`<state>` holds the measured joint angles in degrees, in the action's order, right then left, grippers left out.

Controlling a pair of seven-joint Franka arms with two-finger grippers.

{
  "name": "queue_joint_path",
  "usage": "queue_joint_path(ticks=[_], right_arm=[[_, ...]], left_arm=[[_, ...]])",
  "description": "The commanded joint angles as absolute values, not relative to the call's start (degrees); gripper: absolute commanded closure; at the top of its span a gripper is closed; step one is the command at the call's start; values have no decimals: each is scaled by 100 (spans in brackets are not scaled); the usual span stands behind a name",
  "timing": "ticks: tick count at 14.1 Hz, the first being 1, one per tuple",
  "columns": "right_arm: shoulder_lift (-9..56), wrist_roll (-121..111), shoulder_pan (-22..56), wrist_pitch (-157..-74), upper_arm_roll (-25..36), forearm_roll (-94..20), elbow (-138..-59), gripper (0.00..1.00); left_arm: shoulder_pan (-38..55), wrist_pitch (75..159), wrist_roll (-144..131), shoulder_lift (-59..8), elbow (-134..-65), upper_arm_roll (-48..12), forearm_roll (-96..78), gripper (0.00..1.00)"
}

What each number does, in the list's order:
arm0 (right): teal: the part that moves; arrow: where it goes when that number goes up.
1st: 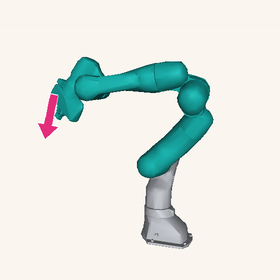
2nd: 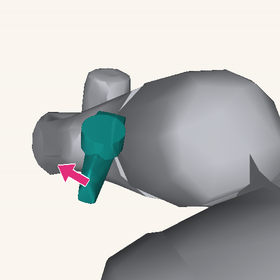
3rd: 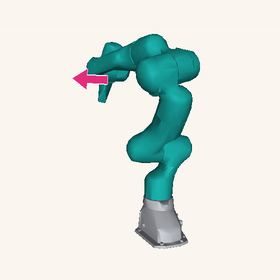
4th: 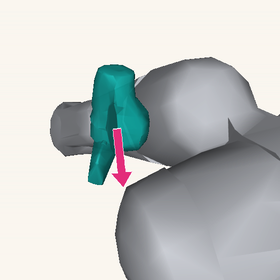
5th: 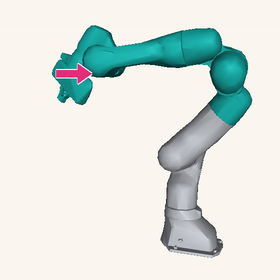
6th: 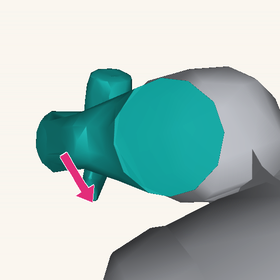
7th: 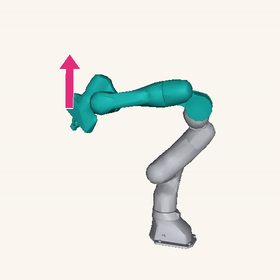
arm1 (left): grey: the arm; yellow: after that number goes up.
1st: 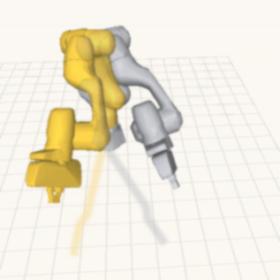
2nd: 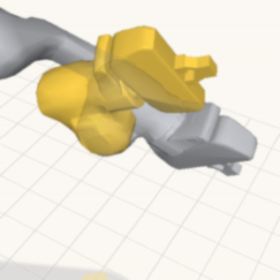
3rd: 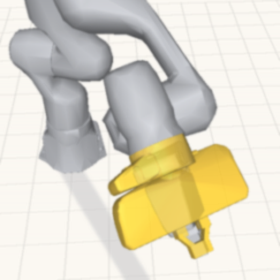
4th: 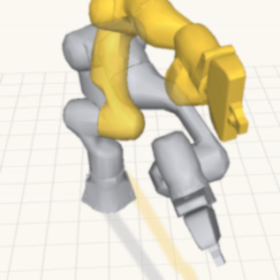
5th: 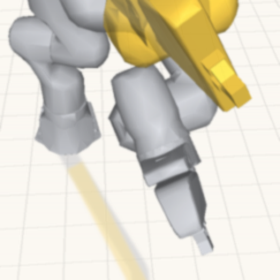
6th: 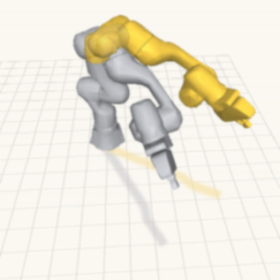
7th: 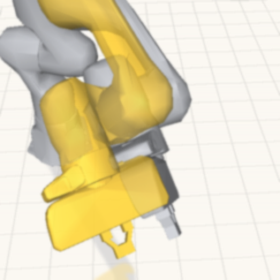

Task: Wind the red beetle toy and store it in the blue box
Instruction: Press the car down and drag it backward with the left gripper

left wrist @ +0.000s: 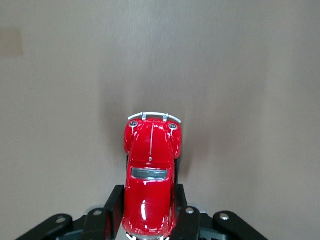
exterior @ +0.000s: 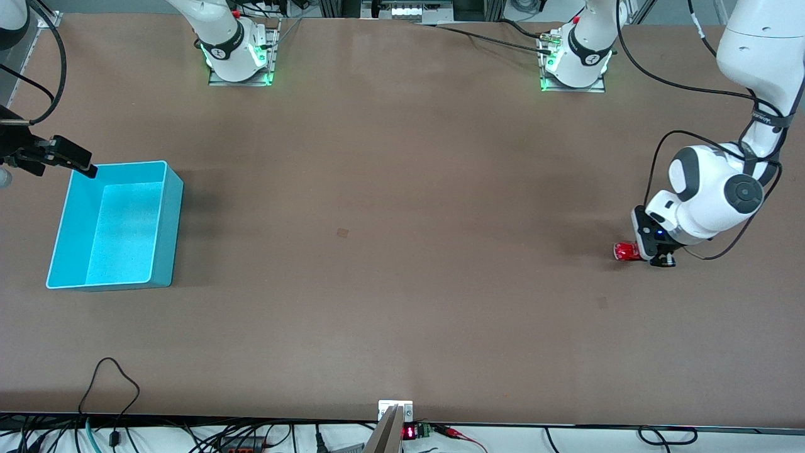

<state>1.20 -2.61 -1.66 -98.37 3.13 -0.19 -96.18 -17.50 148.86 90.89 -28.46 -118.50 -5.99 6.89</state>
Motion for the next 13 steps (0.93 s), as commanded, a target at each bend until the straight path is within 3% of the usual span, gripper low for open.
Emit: queue_joint_path(ticks=[1, 7, 8, 9, 13], right_arm=[[158, -272, -220, -9835, 281, 0, -9527, 0], [167, -281, -220, -9844, 281, 0, -9527, 0], [167, -281, -220, -9844, 273, 0, -9527, 0], [167, -281, -220, -9844, 281, 0, -9527, 0], [193, -281, -228, -9852, 281, 0, -9527, 0]], left_arm=[[-1986, 14862, 9307, -3155, -11663, -642, 800, 75], [-1925, 14862, 9562, -3164, -11602, -668, 791, 69], [-1916, 14862, 9562, -3164, -11602, -668, 791, 54], [-1977, 14871, 9562, -3155, -11602, -703, 791, 2], [-1969, 14496, 9510, -2700, -11593, -791, 756, 0]])
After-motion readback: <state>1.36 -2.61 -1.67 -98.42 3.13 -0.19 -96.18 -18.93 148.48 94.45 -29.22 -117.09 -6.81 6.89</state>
